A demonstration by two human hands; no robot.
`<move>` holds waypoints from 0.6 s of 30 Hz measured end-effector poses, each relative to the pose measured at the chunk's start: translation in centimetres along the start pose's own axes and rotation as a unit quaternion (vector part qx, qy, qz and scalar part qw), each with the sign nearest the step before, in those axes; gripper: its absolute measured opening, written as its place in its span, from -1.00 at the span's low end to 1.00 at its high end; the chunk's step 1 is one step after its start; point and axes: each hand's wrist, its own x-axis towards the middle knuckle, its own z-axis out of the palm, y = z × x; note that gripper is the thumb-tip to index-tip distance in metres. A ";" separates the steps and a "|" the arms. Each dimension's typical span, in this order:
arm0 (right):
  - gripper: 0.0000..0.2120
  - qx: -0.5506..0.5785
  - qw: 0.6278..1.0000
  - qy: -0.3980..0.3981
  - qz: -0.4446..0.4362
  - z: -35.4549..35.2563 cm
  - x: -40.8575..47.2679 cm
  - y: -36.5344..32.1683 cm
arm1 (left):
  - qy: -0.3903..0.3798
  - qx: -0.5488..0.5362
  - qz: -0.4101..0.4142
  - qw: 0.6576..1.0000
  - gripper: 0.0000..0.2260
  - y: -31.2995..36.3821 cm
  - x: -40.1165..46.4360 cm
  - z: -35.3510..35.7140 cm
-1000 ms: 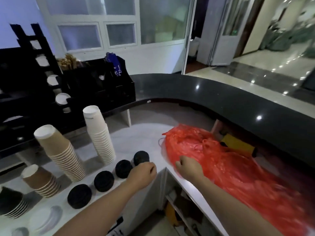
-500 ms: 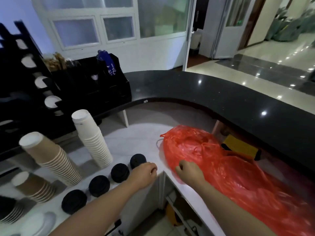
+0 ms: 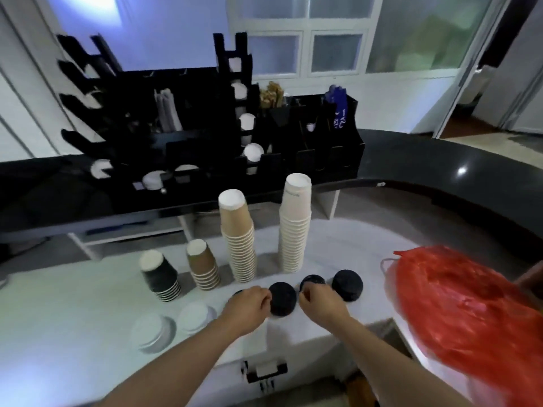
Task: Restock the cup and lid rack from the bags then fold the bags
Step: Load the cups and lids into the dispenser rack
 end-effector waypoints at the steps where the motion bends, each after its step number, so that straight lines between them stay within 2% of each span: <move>1: -0.73 -0.006 1.000 -0.009 -0.015 1.3 0.6 -2.2 | 0.008 0.002 -0.001 1.000 -0.76 -2.4 -0.9 -0.6; 4: -0.77 -0.017 0.998 -0.031 -0.047 5.3 2.1 -8.7 | 0.033 0.022 -0.002 0.999 -0.77 -9.5 -4.1 -3.0; 7: -0.77 -0.019 0.996 -0.019 -0.083 9.1 3.1 -14.7 | 0.044 0.049 0.010 0.998 -0.76 -16.0 -6.8 -5.1; 11: -0.83 0.002 0.991 -0.005 -0.136 13.4 4.0 -20.5 | 0.044 0.056 -0.024 0.997 -0.74 -22.7 -9.5 -6.7; 14: -0.82 0.002 0.984 -0.046 -0.170 16.1 4.5 -23.1 | 0.025 0.072 -0.044 0.996 -0.73 -26.3 -11.2 -6.6; 18: -0.71 -0.018 0.969 -0.116 -0.219 19.1 4.5 -25.6 | 0.012 0.029 -0.097 0.995 -0.74 -29.5 -12.7 -5.5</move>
